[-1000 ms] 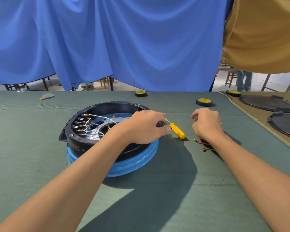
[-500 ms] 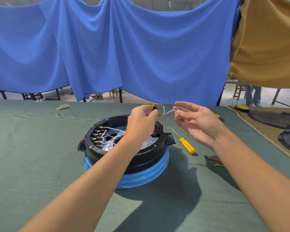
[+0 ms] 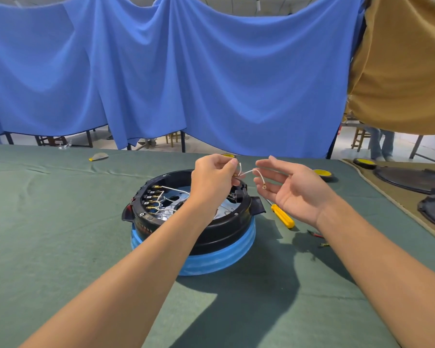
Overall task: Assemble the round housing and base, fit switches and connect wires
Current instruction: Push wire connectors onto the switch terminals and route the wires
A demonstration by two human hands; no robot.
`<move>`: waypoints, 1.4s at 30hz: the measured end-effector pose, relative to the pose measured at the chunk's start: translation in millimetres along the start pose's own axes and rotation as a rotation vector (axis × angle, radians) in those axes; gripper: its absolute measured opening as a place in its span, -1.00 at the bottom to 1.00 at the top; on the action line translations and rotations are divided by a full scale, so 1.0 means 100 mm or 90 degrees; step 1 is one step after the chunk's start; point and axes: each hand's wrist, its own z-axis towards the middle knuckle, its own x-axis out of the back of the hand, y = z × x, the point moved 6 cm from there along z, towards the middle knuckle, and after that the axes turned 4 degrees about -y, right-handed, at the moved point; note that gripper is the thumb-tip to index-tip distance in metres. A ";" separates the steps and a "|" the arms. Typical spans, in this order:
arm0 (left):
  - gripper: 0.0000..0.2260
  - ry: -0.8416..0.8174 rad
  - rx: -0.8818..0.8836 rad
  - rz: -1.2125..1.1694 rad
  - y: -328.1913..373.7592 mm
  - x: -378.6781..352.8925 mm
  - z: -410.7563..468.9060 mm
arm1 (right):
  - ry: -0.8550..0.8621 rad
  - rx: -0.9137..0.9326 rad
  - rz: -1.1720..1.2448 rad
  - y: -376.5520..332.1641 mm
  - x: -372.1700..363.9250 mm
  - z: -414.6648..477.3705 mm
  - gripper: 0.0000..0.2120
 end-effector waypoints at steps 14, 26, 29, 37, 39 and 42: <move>-0.80 -0.001 -0.095 0.131 0.19 0.17 -0.04 | 0.007 0.184 -0.521 -0.15 -0.43 -0.09 -0.93; -0.81 0.035 -0.089 0.104 0.05 0.76 0.01 | 0.009 0.159 -0.549 0.00 -0.94 0.14 -0.91; -0.85 0.136 -0.066 0.077 -0.13 1.13 0.07 | 0.007 0.131 -0.563 0.04 -1.00 0.21 -0.89; -0.86 0.208 0.029 -0.002 -0.75 1.44 0.03 | -0.067 0.055 -0.656 0.32 -1.26 0.36 -0.93; -0.82 0.204 0.022 -0.038 -0.81 1.42 -0.01 | -0.078 0.046 -0.676 0.37 -1.31 0.41 -0.90; -0.82 0.198 -0.006 -0.026 -0.84 1.42 -0.05 | -0.085 0.032 -0.710 0.45 -1.37 0.49 -0.89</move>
